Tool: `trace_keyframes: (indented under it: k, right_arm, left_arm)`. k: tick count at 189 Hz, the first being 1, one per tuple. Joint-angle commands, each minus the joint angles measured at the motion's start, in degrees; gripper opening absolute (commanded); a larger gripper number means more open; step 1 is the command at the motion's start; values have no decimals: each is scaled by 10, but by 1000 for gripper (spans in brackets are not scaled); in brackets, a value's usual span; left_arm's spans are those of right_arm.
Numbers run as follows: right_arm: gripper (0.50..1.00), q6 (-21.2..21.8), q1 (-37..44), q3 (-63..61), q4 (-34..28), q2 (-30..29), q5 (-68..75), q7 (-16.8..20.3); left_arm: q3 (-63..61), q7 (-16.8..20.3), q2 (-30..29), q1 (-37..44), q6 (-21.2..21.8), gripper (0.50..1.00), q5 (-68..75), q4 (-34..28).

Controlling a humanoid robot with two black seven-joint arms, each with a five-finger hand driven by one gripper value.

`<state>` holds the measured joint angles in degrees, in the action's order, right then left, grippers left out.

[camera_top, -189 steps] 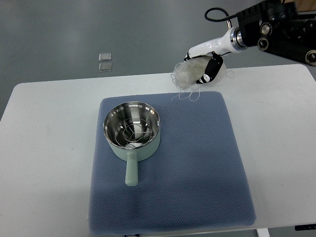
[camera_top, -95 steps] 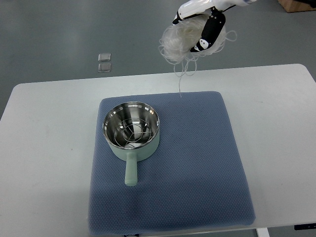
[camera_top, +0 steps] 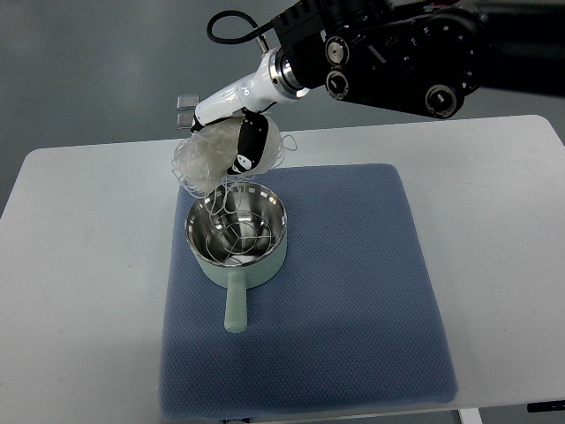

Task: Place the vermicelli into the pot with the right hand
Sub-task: 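Carry the vermicelli over the steel pot and lower it inside, then open the right hand fingers to release the vermicelli into the pot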

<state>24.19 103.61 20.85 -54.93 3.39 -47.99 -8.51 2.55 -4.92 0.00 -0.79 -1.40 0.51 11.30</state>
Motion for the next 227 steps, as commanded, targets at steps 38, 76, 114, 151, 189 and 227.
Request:
trace_keyframes:
  k: [38, 76, 114, 151, 189, 227]
  right_arm:
    - [500, -13, -53, -7, 41, -34, -1, -1]
    - [500, -18, -87, -8, 60, -34, -2, 0]
    - [500, -18, -111, -8, 78, -34, -2, -1]
    - [500, -22, -131, -9, 84, -34, -2, 0]
    - [560, -21, -144, -17, 84, -34, 0, 0]
    - [823, -18, -146, -23, 84, -34, 4, 0]
  left_arm:
    - [0, 0, 0, 0, 0, 1000, 0, 1]
    - [0, -1, 0, 0, 0, 1000, 0, 0]
    - [-1, -1, 0, 0, 0, 1000, 0, 0]
    - [0, -1, 0, 0, 0, 1000, 0, 0]
    - [0, -1, 0, 0, 0, 1000, 0, -1]
    - [0, -1, 0, 0, 0, 1000, 0, 0]
